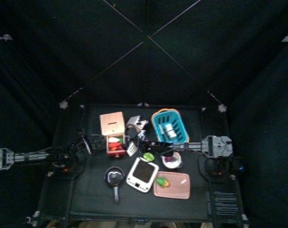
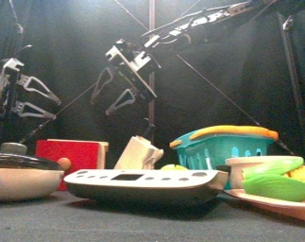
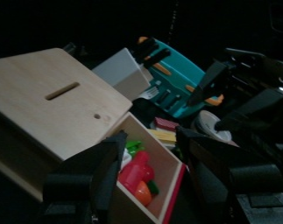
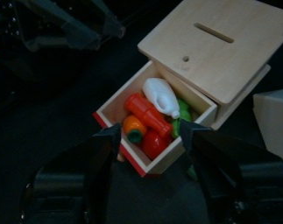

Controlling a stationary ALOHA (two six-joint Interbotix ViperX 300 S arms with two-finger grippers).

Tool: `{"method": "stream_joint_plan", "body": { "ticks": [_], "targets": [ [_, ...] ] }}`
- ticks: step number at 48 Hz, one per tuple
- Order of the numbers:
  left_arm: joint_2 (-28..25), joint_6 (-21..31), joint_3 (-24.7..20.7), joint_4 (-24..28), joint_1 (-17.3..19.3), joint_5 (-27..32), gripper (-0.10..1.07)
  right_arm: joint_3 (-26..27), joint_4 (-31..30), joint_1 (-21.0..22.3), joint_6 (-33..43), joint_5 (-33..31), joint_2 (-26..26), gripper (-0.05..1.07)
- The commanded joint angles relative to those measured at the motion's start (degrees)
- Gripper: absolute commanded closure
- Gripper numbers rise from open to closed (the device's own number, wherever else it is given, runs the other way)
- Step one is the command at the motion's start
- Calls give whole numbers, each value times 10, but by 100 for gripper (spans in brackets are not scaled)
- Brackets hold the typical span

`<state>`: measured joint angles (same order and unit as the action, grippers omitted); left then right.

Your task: Grab ketchup

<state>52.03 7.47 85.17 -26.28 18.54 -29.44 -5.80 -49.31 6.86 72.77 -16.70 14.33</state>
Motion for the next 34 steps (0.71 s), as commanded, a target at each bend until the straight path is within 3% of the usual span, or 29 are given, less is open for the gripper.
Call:
{"method": "stream_joint_plan", "body": {
  "ticks": [1,7,11,24,34],
  "targets": [
    [-1,-1,-11,-1,7,-3,12,15,4,4,-2,-25,-15,10],
    [-1,0,-11,-2,7,-2,12,39,35,3,-18,-99,-15,10],
    [-1,0,-10,-7,7,1,12,64,77,0,-76,-145,-11,10],
    [-1,-1,-9,-21,7,6,12,173,274,6,-419,-219,40,10],
    [-1,-1,-9,-21,7,6,12,211,408,33,-590,-220,76,10]
  ]
}}
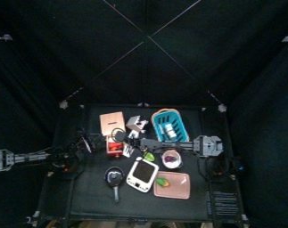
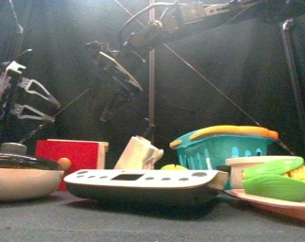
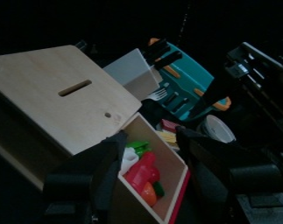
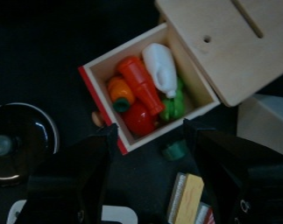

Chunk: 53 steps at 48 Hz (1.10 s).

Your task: Grab ketchup

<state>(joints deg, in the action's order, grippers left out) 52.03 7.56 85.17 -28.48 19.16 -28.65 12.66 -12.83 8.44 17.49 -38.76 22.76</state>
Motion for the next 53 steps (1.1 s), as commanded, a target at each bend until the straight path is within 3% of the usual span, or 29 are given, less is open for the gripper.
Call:
{"method": "stream_joint_plan", "body": {
  "ticks": [1,34,53],
  "targets": [
    [-1,-2,-9,1,1,-2,12,29,48,18,-44,1,-4,10],
    [-1,-1,-8,0,-2,25,12,85,-18,22,-67,0,76,10],
    [-1,-1,-5,-5,-2,25,12,98,-21,18,-66,-4,103,10]
  ]
}}
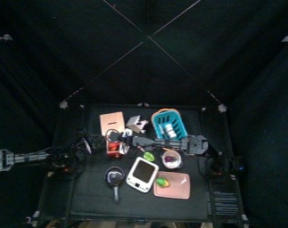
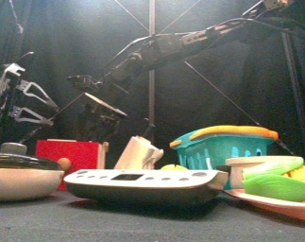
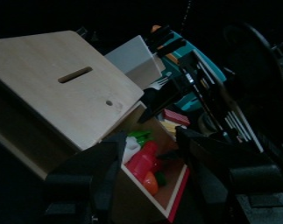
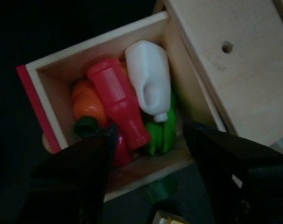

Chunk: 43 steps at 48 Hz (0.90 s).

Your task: Grab ketchup

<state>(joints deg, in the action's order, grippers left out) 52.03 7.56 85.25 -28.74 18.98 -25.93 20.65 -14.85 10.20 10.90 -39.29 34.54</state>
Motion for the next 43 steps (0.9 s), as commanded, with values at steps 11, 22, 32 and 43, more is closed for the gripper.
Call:
{"method": "stream_joint_plan", "body": {
  "ticks": [11,22,32,43],
  "targets": [
    [-1,-1,-2,-15,-1,-2,12,24,-1,-3,-1,2,-5,12],
    [-1,-1,0,-18,-1,-2,12,28,0,-5,0,2,4,24],
    [-1,-1,0,-18,-1,-2,12,31,1,-5,-1,-11,8,36],
    [-1,-1,4,-18,0,-2,12,39,-1,-5,0,-21,6,43]
  ]
}}
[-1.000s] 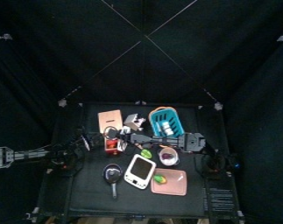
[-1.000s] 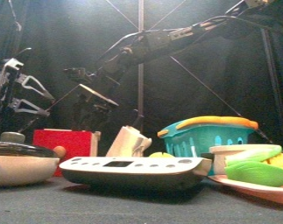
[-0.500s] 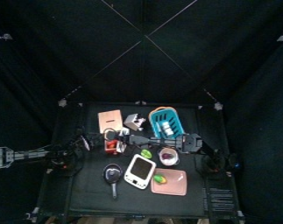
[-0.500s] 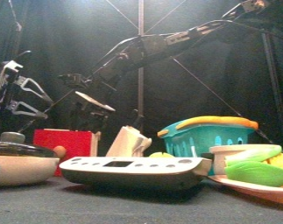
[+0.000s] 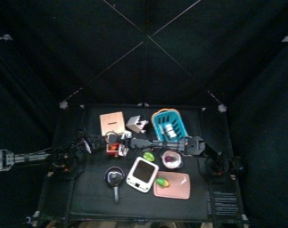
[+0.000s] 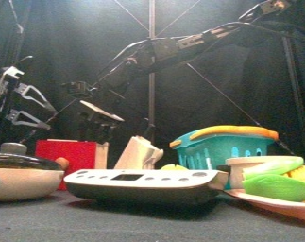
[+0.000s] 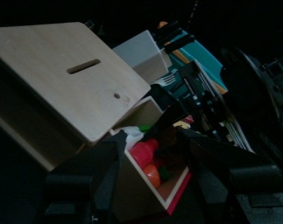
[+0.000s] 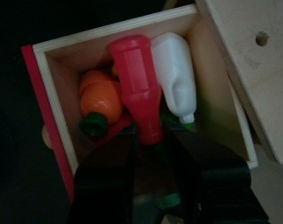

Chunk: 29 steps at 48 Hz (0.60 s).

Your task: Grab ketchup

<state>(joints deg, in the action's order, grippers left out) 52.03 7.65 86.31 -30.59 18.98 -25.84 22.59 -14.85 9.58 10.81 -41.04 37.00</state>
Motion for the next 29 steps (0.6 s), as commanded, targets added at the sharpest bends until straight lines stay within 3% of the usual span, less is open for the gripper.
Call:
{"method": "stream_joint_plan", "body": {
  "ticks": [1,29],
  "targets": [
    [-1,-2,-6,1,-1,-3,12,21,0,1,1,-5,-19,43],
    [-1,-1,-6,1,-1,-3,12,45,3,-13,1,-36,-50,43]
  ]
}}
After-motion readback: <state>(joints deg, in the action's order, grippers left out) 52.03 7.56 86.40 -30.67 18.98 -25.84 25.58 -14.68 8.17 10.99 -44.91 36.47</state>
